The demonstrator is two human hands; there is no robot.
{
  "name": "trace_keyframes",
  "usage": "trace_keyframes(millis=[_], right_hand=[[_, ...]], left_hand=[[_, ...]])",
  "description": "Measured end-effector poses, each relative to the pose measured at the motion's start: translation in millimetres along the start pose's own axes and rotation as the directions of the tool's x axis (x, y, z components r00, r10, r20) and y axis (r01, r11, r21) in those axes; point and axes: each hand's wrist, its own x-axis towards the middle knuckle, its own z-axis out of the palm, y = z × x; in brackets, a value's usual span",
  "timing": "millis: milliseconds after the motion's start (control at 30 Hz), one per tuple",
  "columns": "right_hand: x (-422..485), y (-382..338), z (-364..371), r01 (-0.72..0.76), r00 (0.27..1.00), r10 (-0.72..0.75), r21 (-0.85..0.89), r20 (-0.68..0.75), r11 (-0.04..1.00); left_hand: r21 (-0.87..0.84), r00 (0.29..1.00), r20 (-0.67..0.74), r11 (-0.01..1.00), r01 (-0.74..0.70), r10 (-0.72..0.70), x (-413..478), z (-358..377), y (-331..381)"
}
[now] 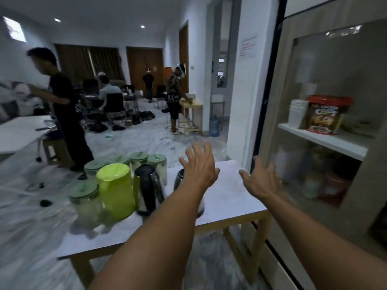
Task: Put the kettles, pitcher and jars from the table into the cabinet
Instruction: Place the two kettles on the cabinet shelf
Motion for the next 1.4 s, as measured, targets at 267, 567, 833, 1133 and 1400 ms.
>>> trace_keyframes(millis=[267,567,833,1133,1400], right_hand=[[-44.3,-96.4,116.8,0.123,0.946,-0.097,-0.066,0.309,0.99],[19.0,-129.6,202.1,-0.195,0.928,0.158,0.078,0.337,0.978],[81.9,-129.3,257.9,-0.556,0.807,0.444,0.247,0.389,0.794],[94.8,-146.7,221.6,-0.59,0.805,0.547,0.419,0.232,0.691],[9.9,-154.6,129.8,-0.534,0.671,0.736,0.633,-0.085,0.561]], left_hand=[[0.04,0.967,0.083,0.97,0.239,-0.242,-3.2,-6.0,-151.7],[-0.103,0.862,0.171,0.861,0.497,-0.477,41.4,58.7,-220.3],[-0.359,0.56,0.373,0.442,0.822,-0.74,107.8,116.7,-245.7],[-0.509,0.695,0.355,0.495,0.704,-0.625,142.0,74.9,-246.3],[-0.635,0.906,0.326,0.647,0.422,-0.271,113.6,5.3,-201.0]])
